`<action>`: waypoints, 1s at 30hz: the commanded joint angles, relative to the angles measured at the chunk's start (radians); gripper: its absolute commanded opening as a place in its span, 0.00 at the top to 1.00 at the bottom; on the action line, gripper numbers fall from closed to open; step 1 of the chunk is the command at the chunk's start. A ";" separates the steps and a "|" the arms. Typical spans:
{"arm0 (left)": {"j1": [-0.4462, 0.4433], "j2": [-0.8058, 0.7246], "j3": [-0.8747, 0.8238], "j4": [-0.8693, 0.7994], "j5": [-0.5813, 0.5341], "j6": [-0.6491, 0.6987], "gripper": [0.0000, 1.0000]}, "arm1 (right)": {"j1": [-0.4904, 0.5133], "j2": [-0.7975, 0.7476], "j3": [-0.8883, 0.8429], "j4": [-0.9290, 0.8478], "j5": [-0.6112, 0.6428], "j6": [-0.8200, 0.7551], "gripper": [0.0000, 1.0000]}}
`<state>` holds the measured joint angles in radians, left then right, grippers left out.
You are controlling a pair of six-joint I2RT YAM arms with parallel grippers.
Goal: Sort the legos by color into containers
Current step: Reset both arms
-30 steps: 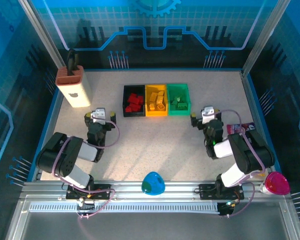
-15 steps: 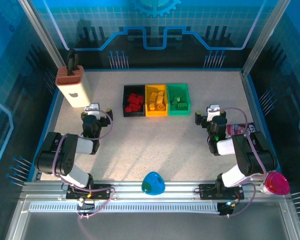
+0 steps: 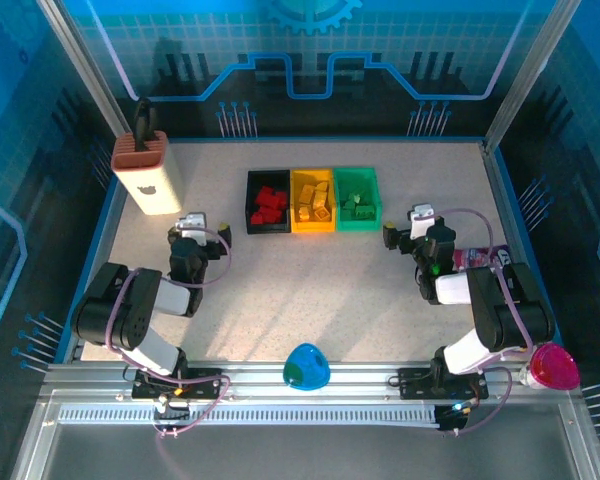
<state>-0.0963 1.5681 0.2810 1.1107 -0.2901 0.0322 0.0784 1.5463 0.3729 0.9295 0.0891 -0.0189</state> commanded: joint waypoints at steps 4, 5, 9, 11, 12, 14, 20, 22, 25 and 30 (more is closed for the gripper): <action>0.065 -0.012 0.090 -0.156 0.056 -0.051 0.01 | -0.019 -0.009 0.027 -0.046 -0.021 0.017 0.00; 0.064 -0.012 0.089 -0.155 0.056 -0.052 0.01 | -0.020 -0.008 0.027 -0.046 -0.020 0.016 0.00; 0.061 -0.013 0.087 -0.151 0.055 -0.047 0.01 | -0.018 -0.008 0.027 -0.045 -0.019 0.017 0.00; 0.059 -0.013 0.088 -0.152 0.052 -0.045 0.01 | -0.019 -0.009 0.027 -0.044 -0.019 0.016 0.00; 0.058 -0.013 0.087 -0.152 0.054 -0.045 0.01 | -0.018 -0.009 0.027 -0.045 -0.019 0.017 0.00; 0.058 -0.013 0.087 -0.152 0.054 -0.044 0.01 | -0.018 -0.008 0.026 -0.044 -0.019 0.016 0.00; 0.058 -0.013 0.091 -0.156 0.057 -0.046 0.01 | -0.018 -0.008 0.027 -0.045 -0.017 0.015 0.00; 0.063 -0.013 0.095 -0.165 0.067 -0.050 0.01 | -0.018 -0.008 0.027 -0.045 -0.017 0.014 0.00; 0.070 -0.014 0.091 -0.160 0.083 -0.052 0.01 | -0.017 -0.006 0.029 -0.048 -0.019 0.014 0.00; 0.067 -0.015 0.098 -0.175 0.168 -0.019 0.01 | -0.019 -0.008 0.030 -0.052 -0.043 0.008 0.00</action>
